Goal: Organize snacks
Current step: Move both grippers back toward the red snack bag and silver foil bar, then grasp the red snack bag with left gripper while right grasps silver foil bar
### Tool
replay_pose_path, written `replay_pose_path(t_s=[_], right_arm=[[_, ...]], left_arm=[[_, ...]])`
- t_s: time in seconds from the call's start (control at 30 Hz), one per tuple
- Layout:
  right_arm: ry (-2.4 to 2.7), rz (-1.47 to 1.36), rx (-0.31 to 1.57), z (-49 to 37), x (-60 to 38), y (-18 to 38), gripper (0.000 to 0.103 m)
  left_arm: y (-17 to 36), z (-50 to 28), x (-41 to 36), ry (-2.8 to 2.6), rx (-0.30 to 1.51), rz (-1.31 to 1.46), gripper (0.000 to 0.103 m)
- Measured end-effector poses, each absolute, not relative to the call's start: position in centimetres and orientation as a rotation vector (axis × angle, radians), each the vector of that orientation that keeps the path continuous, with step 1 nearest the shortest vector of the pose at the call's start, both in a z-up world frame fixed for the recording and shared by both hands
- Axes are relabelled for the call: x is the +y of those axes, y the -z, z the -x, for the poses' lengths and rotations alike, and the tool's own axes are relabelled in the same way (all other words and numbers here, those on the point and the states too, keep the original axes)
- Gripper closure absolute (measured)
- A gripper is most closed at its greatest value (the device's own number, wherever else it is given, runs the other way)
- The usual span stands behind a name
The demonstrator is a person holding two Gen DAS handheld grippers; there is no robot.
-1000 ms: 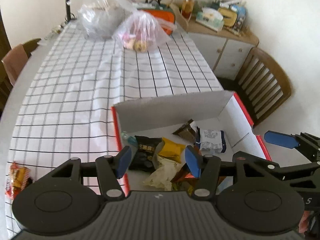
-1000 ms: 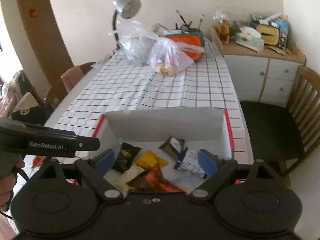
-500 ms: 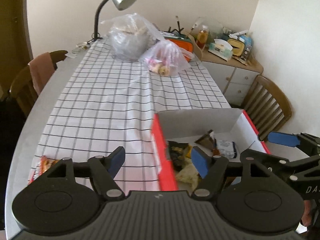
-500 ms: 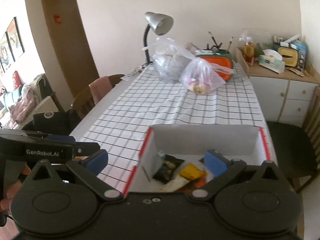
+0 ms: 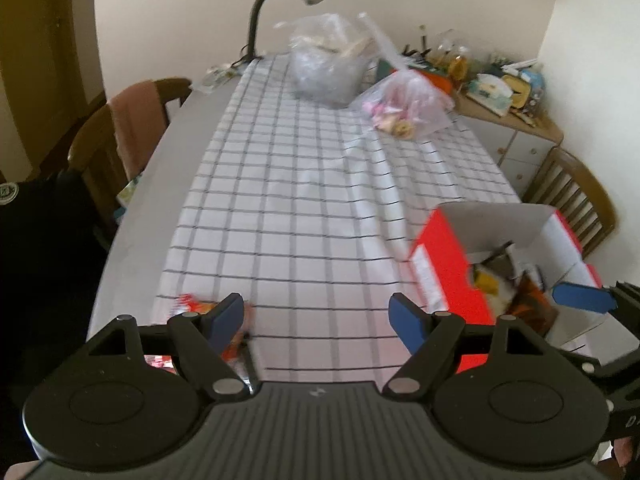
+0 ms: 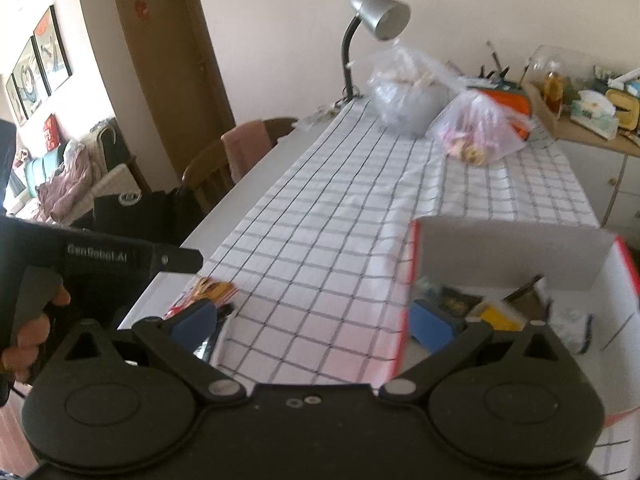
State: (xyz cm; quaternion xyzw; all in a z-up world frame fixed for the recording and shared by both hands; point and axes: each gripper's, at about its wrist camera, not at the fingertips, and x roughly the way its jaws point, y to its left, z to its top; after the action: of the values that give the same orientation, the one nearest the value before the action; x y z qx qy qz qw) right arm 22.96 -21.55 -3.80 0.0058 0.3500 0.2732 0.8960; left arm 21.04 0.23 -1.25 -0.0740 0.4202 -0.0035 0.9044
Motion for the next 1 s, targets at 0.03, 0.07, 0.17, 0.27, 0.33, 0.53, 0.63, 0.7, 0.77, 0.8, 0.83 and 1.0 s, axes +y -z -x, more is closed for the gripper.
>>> replay_pose_path(t_s=[0.03, 0.07, 0.17, 0.27, 0.33, 0.53, 0.63, 0.7, 0.77, 0.8, 0.83, 1.0], right_arm=[[-0.568, -0.011, 0.732, -22.9, -20.8, 4.0, 0.0], [-0.568, -0.006, 0.737, -22.8, -20.0, 4.2, 0.0], [-0.577, 0.011, 0.749, -22.8, -17.8, 4.6, 0.0], [-0.593, 0.043, 0.746, -23.2, -15.7, 4.7, 0.0], [-0.599, 0.063, 0.758, -23.6, -14.4, 5.1, 0.0], [-0.602, 0.111, 0.833, -23.2, -10.4, 8.1, 0.0], [-0.607, 0.131, 0.876, -23.2, -8.5, 9.8, 0.001], [-0.618, 0.149, 0.913, -23.1, -7.1, 11.1, 0.002], [-0.63, 0.168, 0.946, -23.1, -5.8, 12.2, 0.003], [-0.636, 0.178, 0.958, -23.0, -5.2, 12.7, 0.004], [-0.64, 0.185, 0.966, -22.8, -4.8, 13.1, 0.004], [-0.631, 0.231, 0.996, -22.9, -2.8, 14.7, 0.007]], left_arm=[[1.5, -21.0, 1.1, 0.006, 0.876, 0.155, 0.024], [1.8, -21.0, 2.1, 0.003, 0.884, 0.158, 0.024], [2.4, -21.0, 4.6, -0.007, 0.903, 0.17, 0.024], [3.4, -20.8, 6.7, -0.014, 0.921, 0.183, 0.024], [4.1, -20.6, 7.9, -0.014, 0.937, 0.189, 0.024], [6.1, -20.6, 10.8, -0.041, 0.975, 0.221, 0.024], [6.9, -20.9, 11.8, -0.039, 0.997, 0.21, 0.024], [7.3, -21.1, 12.0, 0.003, 1.025, 0.168, 0.024], [7.5, -20.9, 12.0, 0.068, 1.029, 0.069, 0.024], [7.5, -20.8, 11.9, 0.115, 1.023, 0.006, 0.024], [7.4, -20.7, 11.9, 0.151, 1.015, -0.037, 0.024], [7.5, -21.3, 12.1, 0.354, 1.023, -0.191, 0.024]])
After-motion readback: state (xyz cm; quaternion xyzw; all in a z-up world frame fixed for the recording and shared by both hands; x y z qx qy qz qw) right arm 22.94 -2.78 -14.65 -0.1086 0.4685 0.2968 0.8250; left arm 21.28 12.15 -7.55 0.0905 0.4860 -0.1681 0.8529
